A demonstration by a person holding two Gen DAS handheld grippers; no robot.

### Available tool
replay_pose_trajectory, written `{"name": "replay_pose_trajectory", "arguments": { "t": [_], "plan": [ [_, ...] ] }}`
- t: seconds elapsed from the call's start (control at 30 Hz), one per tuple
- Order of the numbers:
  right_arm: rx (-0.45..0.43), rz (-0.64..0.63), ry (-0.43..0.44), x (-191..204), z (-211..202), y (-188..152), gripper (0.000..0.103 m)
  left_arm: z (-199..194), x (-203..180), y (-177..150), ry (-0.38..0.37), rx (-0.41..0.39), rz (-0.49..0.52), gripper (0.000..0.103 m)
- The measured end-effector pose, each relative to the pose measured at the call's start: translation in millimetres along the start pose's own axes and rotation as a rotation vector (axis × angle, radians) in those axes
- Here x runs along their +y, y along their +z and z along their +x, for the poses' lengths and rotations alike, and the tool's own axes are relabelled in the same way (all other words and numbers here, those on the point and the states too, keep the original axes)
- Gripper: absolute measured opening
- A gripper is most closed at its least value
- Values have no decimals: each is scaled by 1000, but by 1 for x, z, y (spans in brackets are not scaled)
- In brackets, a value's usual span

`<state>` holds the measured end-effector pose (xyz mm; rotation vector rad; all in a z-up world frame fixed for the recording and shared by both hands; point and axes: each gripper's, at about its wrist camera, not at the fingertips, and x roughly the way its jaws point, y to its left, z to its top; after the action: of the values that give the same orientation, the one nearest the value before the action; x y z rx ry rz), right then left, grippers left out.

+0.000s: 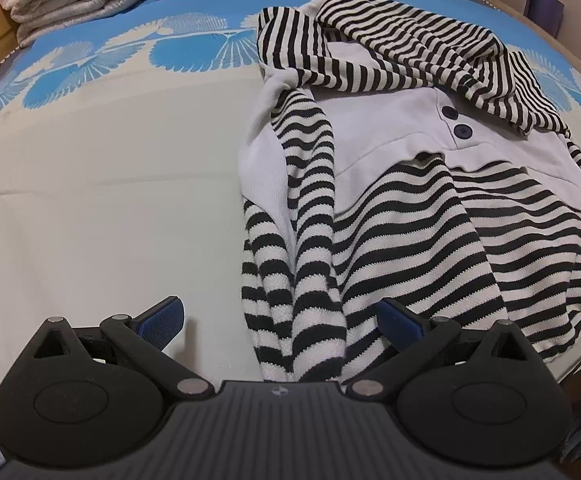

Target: Fold small clothes

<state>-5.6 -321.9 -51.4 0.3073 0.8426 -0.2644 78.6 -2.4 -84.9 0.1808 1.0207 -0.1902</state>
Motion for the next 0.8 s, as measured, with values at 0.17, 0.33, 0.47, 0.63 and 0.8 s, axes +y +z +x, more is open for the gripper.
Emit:
{"name": "replay_pose_trajectory", "arguments": {
  "t": [0.17, 0.33, 0.47, 0.63, 0.8],
  "plan": [
    [39, 12, 4, 0, 8, 0, 80, 7, -6, 0, 1, 22, 25, 103],
    [83, 22, -6, -1, 18, 2, 82, 16, -8, 2, -3, 51, 30, 103],
    [132, 56, -21, -6, 29, 2, 83, 20, -3, 4, -52, 96, -28, 102],
    [156, 65, 33, -8, 30, -2, 45, 3, 4, 5, -188, 75, -72, 20],
    [61, 121, 88, -19, 11, -2, 21, -18, 18, 2, -250, 49, -161, 13]
  ]
}}
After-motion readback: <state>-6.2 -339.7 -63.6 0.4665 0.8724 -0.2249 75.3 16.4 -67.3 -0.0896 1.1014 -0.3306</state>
